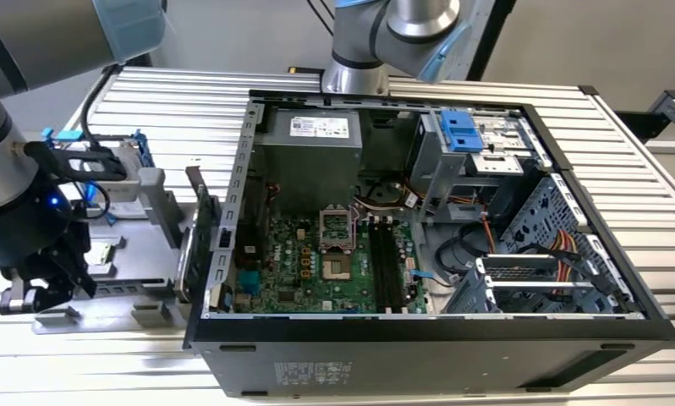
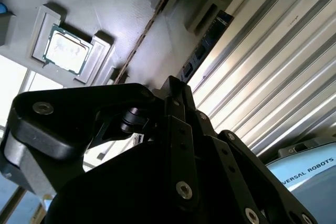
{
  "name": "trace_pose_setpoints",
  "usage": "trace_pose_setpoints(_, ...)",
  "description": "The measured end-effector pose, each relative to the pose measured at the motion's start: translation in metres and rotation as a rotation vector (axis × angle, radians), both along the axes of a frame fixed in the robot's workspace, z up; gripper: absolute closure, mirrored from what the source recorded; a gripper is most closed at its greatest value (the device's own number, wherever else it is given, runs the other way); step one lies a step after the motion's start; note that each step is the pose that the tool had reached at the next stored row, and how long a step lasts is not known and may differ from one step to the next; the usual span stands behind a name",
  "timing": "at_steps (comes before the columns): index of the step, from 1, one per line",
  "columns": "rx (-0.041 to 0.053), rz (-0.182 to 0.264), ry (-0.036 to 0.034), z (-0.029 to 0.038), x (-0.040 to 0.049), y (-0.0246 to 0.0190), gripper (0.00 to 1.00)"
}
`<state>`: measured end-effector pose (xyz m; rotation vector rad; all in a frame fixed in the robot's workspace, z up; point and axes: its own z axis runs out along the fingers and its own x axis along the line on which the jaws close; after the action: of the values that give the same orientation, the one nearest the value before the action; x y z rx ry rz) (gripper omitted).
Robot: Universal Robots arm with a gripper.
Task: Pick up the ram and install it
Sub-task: 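Pick up the ram and move it above insertion slot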
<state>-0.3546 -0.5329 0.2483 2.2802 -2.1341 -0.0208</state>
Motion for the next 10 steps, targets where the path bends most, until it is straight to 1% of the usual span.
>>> trace_pose_setpoints(10,0.0001,0.0,-0.0001,0.0068,-0.0001,0.0001,1.0)
